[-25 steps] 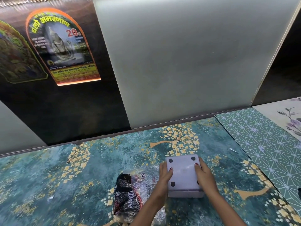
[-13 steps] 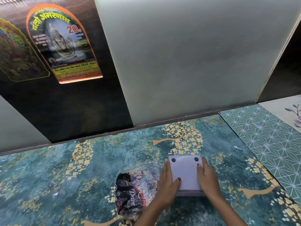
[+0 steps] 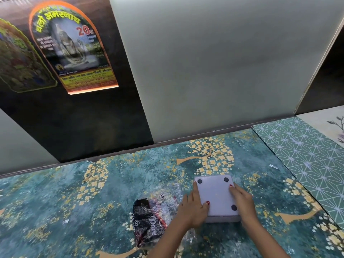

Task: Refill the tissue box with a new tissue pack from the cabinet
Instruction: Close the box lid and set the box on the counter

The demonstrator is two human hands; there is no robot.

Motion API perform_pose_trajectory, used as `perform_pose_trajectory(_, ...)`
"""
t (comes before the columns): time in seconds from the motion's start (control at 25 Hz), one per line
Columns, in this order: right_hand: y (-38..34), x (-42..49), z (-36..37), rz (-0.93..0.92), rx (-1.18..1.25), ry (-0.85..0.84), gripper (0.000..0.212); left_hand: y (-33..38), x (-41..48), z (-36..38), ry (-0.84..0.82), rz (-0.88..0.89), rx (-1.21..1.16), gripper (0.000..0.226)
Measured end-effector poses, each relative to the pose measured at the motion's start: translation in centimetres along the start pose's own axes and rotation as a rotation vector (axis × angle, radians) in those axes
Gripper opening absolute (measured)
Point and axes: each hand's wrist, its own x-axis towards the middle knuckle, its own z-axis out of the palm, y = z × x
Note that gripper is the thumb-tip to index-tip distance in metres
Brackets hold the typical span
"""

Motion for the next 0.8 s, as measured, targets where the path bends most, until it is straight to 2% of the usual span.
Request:
perform_pose_trajectory(0.08, -1.0, -0.8, -0.1, 0.004, 0.184, -0.010, 0.026, 0.3, -0.4, -2.3, -0.150, -0.021, -0.457, 0.072)
perform_pose_trajectory(0.16, -2.6, -2.2, 0.0, -0.078, 0.213, -0.042, 0.017, 0.4, -1.2, -4.6, -0.256, -0.002, -0.792, 0.065)
perform_pose_trajectory(0.28, -5.6, -5.3, 0.7, -0.262, 0.308, -0.249, 0.017, 0.1, -2.2, -5.7, -0.203, 0.122, -1.055, 0.098)
perform_pose_trajectory(0.36, -7.3, -7.2, 1.4, -0.366, 0.291, -0.461, 0.017, -0.1, -2.8, -5.4, -0.181, 0.270, -1.304, 0.092)
perform_pose_trajectory(0.44, -7.7, -8.1, 2.1, -0.468, 0.227, -0.548, 0.026, -0.2, -3.8, -4.9, -0.156, 0.378, -1.473, 0.081)
perform_pose_trajectory(0.48, -7.7, -8.3, 2.2, -0.509, 0.213, -0.519, 0.024, -0.3, -4.1, -4.6, -0.160, 0.390, -1.542, 0.081)
perform_pose_trajectory(0.52, -7.5, -8.3, 2.2, -0.566, 0.164, -0.411, 0.022, -0.5, -4.3, -4.3, -0.186, 0.397, -1.601, 0.084)
perform_pose_trajectory(0.6, -7.1, -8.0, 1.6, -0.728, -0.110, -0.089, 0.024, -0.9, -4.5, -4.1, -0.237, 0.417, -1.687, 0.089)
perform_pose_trajectory(0.64, -6.6, -7.7, 1.4, -0.755, -0.217, -0.020, 0.032, -1.1, -4.6, -4.3, -0.231, 0.415, -1.699, 0.089)
perform_pose_trajectory(0.68, -6.0, -7.3, 1.3, -0.691, -0.263, -0.058, 0.043, -1.3, -4.6, -4.6, -0.212, 0.411, -1.692, 0.090)
perform_pose_trajectory(0.72, -5.9, -7.2, 1.4, -0.536, -0.225, -0.184, 0.050, -1.4, -4.5, -5.0, -0.192, 0.402, -1.682, 0.090)
perform_pose_trajectory(0.8, -5.7, -6.5, 2.3, -0.209, -0.027, -0.464, 0.044, -1.2, -4.6, -6.0, -0.156, 0.347, -1.652, 0.086)
